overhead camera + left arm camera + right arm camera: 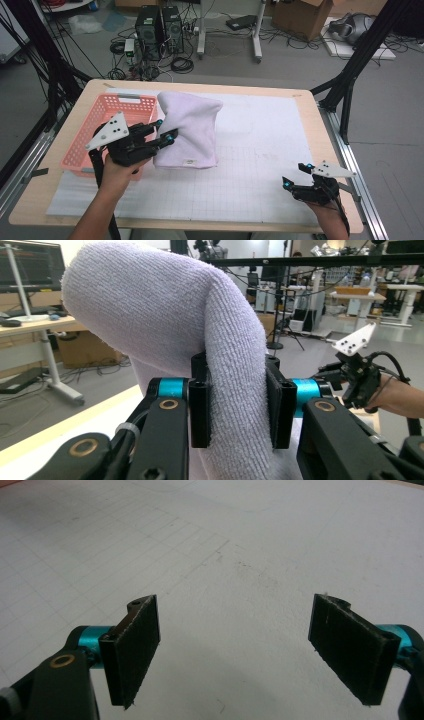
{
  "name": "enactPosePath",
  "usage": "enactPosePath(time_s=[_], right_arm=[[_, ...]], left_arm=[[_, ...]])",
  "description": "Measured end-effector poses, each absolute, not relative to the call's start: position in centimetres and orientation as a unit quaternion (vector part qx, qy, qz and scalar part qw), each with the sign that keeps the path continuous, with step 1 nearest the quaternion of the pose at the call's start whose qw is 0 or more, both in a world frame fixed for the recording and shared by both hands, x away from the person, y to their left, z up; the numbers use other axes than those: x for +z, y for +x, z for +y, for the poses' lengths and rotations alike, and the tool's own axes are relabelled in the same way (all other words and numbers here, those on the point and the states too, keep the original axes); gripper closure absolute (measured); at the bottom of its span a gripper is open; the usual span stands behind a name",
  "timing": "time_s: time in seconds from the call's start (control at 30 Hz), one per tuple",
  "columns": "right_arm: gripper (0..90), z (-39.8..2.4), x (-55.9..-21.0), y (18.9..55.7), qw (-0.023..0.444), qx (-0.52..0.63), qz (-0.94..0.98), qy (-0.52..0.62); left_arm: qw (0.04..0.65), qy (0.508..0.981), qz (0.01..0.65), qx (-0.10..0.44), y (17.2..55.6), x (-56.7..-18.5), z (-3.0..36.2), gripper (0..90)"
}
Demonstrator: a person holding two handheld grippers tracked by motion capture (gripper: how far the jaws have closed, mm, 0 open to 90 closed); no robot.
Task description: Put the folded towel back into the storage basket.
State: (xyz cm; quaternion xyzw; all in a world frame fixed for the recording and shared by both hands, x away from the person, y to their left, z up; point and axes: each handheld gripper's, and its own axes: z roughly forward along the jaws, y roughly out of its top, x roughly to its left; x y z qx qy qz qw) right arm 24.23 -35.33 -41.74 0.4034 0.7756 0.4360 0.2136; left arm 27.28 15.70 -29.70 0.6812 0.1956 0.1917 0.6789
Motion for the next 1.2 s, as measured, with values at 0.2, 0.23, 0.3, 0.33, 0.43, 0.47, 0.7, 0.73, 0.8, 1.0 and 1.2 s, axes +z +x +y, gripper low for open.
enactPosePath(time_s=[0.2, 0.23, 0.3, 0.33, 0.43, 0.47, 0.7, 0.73, 0.8, 1.0, 1.2], right_arm=[[19.6, -35.2, -41.7, 24.3, 0.213, 0.437, 0.775, 0.402], [19.6, -35.1, -41.7, 24.2, 0.212, 0.438, 0.775, 0.403], [19.6, -35.1, -41.7, 24.3, 0.213, 0.436, 0.777, 0.401], [19.6, -35.1, -41.7, 24.2, 0.212, 0.437, 0.776, 0.402], [19.6, -35.0, -41.7, 24.2, 0.212, 0.437, 0.776, 0.402], [19.6, -35.0, -41.7, 24.2, 0.213, 0.438, 0.776, 0.402], [19.6, -34.9, -41.7, 24.3, 0.213, 0.436, 0.777, 0.401], [19.6, -34.9, -41.7, 24.3, 0.212, 0.436, 0.777, 0.401], [19.6, -34.9, -41.7, 24.3, 0.214, 0.436, 0.778, 0.398], [19.6, -34.9, -41.7, 24.3, 0.213, 0.436, 0.777, 0.4], [19.6, -34.7, -41.7, 24.4, 0.213, 0.435, 0.778, 0.399]], left_arm=[[0.679, 0.675, 0.204, 0.203, 27.2, -29.3, 17.2, 69.7], [0.679, 0.675, 0.204, 0.203, 27.2, -29.3, 17.2, 69.8], [0.679, 0.673, 0.208, 0.207, 27.3, -29.1, 17.7, 69.8], [0.679, 0.672, 0.21, 0.208, 27.3, -29.0, 17.9, 69.8], [0.679, 0.669, 0.213, 0.214, 27.3, -28.8, 18.7, 69.8], [0.68, 0.668, 0.215, 0.214, 27.3, -28.8, 18.9, 69.8], [0.68, 0.658, 0.225, 0.232, 27.1, -28.4, 20.6, 69.8], [0.68, 0.657, 0.227, 0.233, 27.1, -28.3, 20.8, 69.8], [0.681, 0.652, 0.232, 0.238, 27.0, -28.2, 21.4, 69.8], [0.683, 0.641, 0.244, 0.252, 26.9, -27.8, 23.0, 69.8], [0.684, 0.629, 0.259, 0.262, 27.0, -27.5, 24.7, 69.8]])
